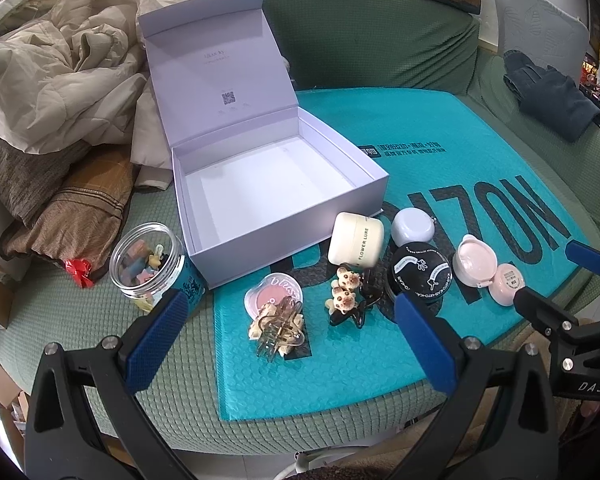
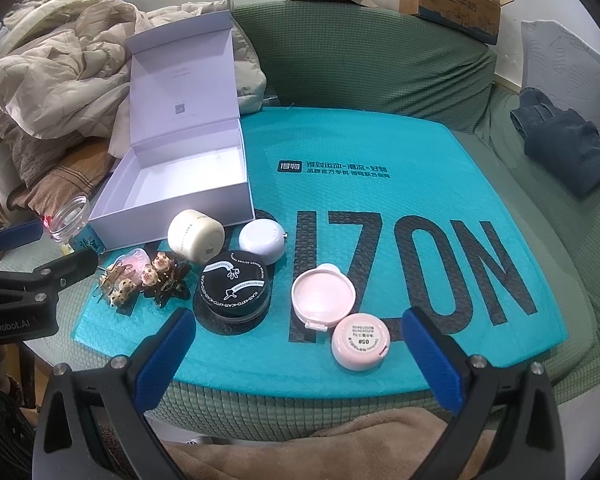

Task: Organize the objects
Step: 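Move both tools toward the bear hair clip and pink compact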

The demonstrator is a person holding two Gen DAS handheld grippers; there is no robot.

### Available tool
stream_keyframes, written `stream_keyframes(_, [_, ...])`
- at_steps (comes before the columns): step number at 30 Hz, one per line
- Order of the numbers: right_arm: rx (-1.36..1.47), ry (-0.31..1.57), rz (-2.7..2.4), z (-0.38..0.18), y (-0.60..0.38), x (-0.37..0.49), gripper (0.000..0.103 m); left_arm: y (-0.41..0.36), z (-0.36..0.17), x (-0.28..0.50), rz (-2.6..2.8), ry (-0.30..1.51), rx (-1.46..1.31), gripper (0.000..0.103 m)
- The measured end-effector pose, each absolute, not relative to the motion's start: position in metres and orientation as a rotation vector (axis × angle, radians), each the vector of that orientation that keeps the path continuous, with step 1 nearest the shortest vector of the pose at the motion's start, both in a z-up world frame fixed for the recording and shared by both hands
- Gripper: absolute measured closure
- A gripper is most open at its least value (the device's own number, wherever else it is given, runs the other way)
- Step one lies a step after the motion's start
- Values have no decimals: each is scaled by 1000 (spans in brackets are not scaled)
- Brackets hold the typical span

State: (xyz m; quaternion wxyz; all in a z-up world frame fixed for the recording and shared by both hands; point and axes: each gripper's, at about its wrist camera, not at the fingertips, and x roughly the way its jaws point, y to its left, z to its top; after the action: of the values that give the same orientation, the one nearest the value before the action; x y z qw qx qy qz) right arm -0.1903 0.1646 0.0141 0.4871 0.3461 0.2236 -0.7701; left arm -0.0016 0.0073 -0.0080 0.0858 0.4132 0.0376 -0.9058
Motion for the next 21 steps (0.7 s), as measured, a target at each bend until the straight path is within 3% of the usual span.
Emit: stream_keyframes(21, [866,537,-1879,8,167,-200,0,13,-13,-7,-2656,157,1255,0])
